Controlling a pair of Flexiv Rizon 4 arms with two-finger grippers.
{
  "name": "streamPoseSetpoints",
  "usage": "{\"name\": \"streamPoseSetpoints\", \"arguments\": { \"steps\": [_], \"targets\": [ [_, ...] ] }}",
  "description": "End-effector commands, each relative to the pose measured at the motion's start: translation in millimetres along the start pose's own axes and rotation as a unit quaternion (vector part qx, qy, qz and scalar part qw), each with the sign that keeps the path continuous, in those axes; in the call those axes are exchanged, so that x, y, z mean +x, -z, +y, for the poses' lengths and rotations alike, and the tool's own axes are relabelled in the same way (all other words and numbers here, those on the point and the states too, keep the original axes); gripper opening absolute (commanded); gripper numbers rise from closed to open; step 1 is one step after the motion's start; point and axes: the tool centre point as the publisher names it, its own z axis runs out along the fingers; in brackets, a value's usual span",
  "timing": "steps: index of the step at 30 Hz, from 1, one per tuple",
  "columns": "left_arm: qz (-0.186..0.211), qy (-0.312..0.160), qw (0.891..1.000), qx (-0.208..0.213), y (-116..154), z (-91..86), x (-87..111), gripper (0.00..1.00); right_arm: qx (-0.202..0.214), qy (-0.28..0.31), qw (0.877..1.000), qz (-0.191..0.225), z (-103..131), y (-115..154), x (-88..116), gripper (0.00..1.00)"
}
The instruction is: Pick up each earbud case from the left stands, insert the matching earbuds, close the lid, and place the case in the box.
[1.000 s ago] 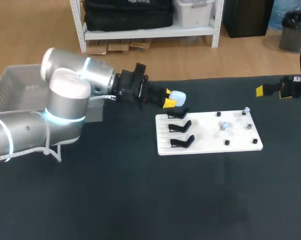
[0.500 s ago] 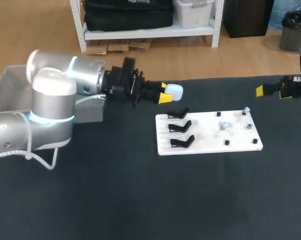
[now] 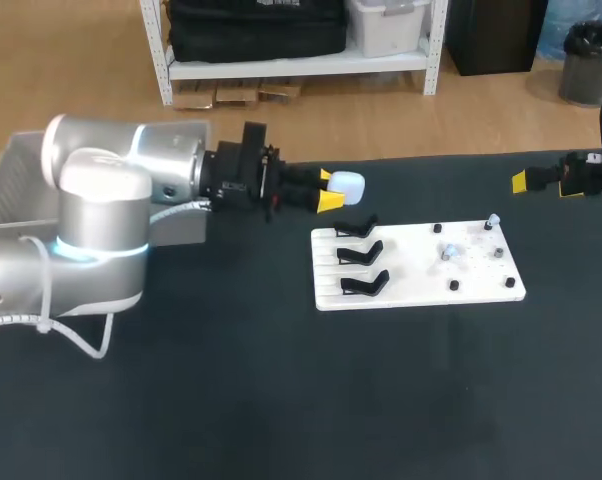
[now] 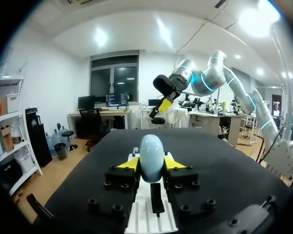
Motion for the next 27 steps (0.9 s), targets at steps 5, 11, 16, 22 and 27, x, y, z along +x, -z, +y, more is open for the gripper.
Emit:
{"name": "streamPoseSetpoints", "arguments": {
  "steps": [5, 11, 16, 22, 27],
  "targets": [
    [-0.001, -0.002, 1.000, -0.017, 0.2, -3.6, 0.1, 0.00, 0.001, 0.000, 1.000, 0.000, 0.1, -0.3, 0.0, 1.00],
    [-0.016, -0.008, 1.000, -0.021, -4.7, -10.5, -1.1, 0.00, 0.001, 0.000, 1.000, 0.000, 0.1, -0.3, 0.0, 1.00],
    [-0.037, -0.014, 0.999, -0.020, -10.7, -17.4, -4.2, 0.00, -0.003, 0.010, 1.000, 0.004, 2.8, -4.0, 1.2, 1.00],
    [-0.044, -0.010, 0.999, -0.019, -14.1, -20.2, -1.5, 0.00, -0.024, 0.044, 0.999, 0.011, 28.5, -5.5, 7.5, 1.00],
    [-0.057, -0.007, 0.998, -0.014, -18.9, -20.9, -1.7, 0.00, -0.041, 0.075, 0.996, 0.023, 56.9, -5.3, 12.4, 1.00]
  ]
}}
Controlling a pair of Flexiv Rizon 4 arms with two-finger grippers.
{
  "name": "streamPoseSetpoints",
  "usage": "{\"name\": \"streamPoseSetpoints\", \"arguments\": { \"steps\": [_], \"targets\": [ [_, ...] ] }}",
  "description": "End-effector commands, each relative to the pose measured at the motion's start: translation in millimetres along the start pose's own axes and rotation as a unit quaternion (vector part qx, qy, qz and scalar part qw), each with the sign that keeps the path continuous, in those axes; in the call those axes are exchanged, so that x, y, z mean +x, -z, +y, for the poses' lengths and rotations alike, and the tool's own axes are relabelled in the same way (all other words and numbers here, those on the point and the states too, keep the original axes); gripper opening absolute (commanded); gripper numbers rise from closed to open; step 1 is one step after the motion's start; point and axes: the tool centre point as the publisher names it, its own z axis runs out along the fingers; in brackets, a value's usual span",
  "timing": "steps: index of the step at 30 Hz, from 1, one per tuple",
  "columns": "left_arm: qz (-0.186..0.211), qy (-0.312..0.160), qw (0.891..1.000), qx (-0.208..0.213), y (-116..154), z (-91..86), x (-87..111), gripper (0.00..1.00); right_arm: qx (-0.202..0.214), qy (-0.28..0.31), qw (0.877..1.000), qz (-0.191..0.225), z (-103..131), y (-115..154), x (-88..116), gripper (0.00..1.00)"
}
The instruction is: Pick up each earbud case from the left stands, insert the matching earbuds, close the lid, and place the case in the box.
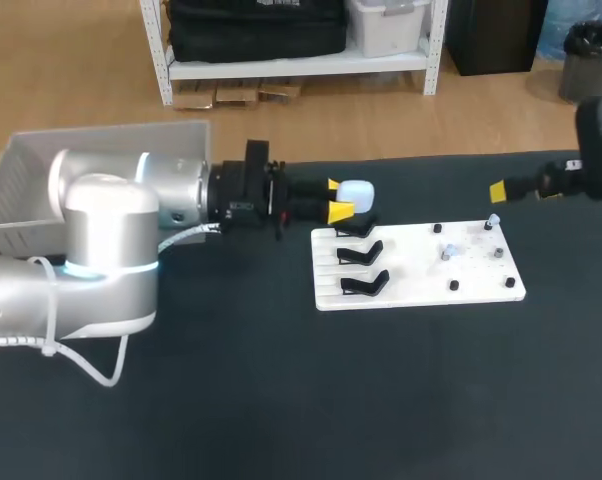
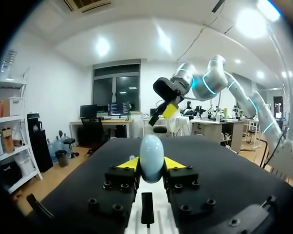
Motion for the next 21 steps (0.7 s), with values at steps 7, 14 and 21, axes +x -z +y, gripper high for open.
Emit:
{"name": "streamPoseSetpoints", "arguments": {
  "steps": [7, 14, 21],
  "targets": [
    [-0.018, 0.000, 1.000, 0.010, -10.5, -3.1, 3.7, 0.00, -0.025, 0.041, 0.998, 0.034, 49.3, -10.7, 6.1, 1.00],
    [-0.022, 0.003, 1.000, 0.019, -11.3, -3.0, 4.1, 0.00, -0.038, 0.058, 0.997, 0.045, 76.1, -23.1, 7.7, 1.00],
    [-0.032, 0.008, 0.999, 0.021, -11.5, -3.8, 5.7, 0.00, -0.033, 0.080, 0.995, 0.057, 98.1, -37.9, 5.5, 1.00]
  ]
}}
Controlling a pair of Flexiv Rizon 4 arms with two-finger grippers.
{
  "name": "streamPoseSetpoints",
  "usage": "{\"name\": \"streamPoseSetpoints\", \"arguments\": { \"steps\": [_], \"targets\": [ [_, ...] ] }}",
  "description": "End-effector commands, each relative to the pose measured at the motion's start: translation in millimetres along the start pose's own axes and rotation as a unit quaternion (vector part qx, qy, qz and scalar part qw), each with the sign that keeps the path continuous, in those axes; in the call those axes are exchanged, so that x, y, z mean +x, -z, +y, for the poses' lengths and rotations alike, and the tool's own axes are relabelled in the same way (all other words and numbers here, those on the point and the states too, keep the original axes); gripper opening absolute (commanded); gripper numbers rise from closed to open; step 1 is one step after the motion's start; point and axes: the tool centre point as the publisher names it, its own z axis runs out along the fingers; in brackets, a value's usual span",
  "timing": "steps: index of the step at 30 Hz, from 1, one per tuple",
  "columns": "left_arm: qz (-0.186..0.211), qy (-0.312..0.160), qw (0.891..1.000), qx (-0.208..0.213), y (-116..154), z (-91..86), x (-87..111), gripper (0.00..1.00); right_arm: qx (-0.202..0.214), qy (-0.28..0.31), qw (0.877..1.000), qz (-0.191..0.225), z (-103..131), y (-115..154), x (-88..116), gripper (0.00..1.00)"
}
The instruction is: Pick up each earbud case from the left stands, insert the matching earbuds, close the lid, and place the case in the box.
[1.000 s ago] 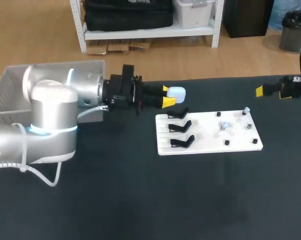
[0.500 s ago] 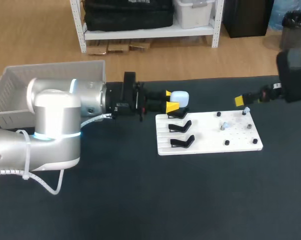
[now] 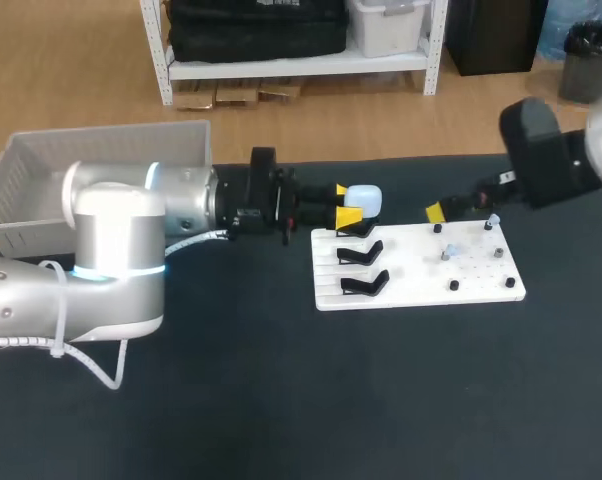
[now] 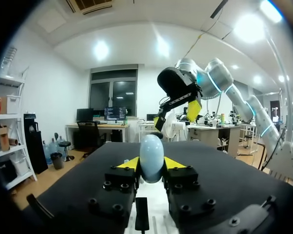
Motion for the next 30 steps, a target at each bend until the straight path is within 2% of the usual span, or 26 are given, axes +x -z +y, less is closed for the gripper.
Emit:
{"name": "streamPoseSetpoints", "arguments": {
  "steps": [1, 7, 30],
  "targets": [
    [-0.005, 0.000, 1.000, 0.003, -0.7, 2.1, 3.5, 0.00, 0.011, 0.006, 1.000, 0.008, 12.3, -13.9, -6.9, 1.00],
    [-0.010, -0.005, 1.000, 0.004, -0.8, 0.7, 4.7, 0.00, 0.012, 0.011, 1.000, 0.018, 20.7, -27.7, -13.6, 1.00],
    [-0.010, -0.004, 1.000, 0.006, -3.7, -0.3, 7.7, 0.00, 0.021, 0.002, 0.999, 0.045, 22.1, -64.0, -24.0, 1.00]
  ]
}}
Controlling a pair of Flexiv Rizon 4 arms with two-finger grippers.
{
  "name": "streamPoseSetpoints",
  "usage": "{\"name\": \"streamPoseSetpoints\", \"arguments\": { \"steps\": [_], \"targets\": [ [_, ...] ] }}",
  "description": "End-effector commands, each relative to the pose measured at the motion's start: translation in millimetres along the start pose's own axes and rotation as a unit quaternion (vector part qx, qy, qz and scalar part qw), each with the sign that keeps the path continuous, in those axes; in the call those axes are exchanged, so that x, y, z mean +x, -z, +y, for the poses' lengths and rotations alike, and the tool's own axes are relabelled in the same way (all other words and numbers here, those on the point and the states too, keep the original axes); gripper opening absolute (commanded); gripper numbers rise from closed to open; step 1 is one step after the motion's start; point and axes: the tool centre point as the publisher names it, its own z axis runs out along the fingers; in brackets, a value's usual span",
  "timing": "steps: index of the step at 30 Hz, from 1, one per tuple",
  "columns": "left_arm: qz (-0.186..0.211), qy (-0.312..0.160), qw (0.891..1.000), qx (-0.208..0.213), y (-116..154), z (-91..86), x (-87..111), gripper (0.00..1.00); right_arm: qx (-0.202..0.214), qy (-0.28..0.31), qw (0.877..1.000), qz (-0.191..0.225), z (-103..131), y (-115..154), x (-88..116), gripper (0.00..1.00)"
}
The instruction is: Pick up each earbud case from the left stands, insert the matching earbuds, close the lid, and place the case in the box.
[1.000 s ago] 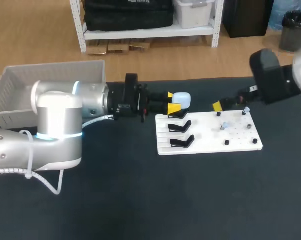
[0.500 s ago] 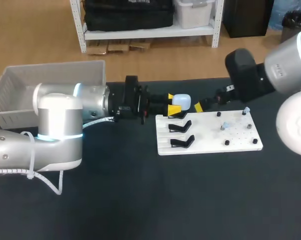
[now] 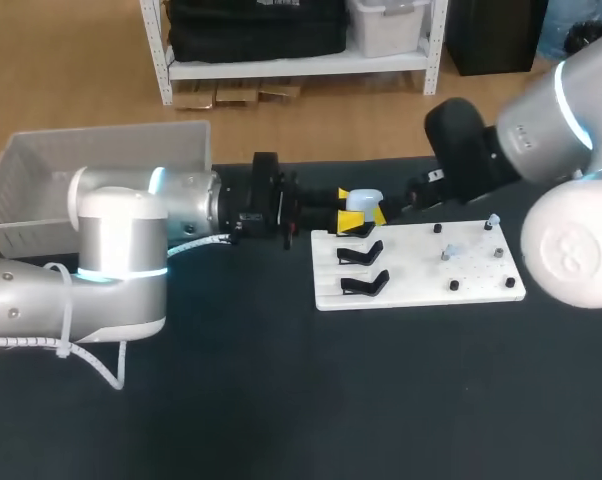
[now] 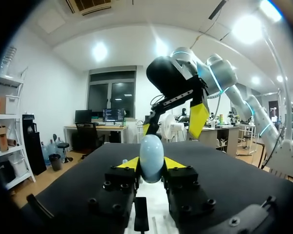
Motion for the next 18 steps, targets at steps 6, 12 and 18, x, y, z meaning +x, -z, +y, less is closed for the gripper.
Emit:
{"name": "streamPoseSetpoints", "arguments": {
  "steps": [6, 12, 18],
  "targets": [
    [-0.003, -0.002, 1.000, -0.001, -0.6, 0.8, 1.9, 0.00, 0.007, 0.000, 1.000, 0.008, -0.2, -15.2, -8.5, 1.00],
    [-0.003, -0.002, 1.000, -0.001, -0.6, 0.8, 1.9, 0.00, 0.011, -0.003, 1.000, 0.007, -4.3, -19.3, -11.5, 1.00],
    [-0.003, -0.002, 1.000, -0.001, -0.6, 0.8, 1.9, 0.00, 0.013, -0.015, 1.000, 0.007, -11.2, -21.7, -10.9, 1.00]
  ]
}}
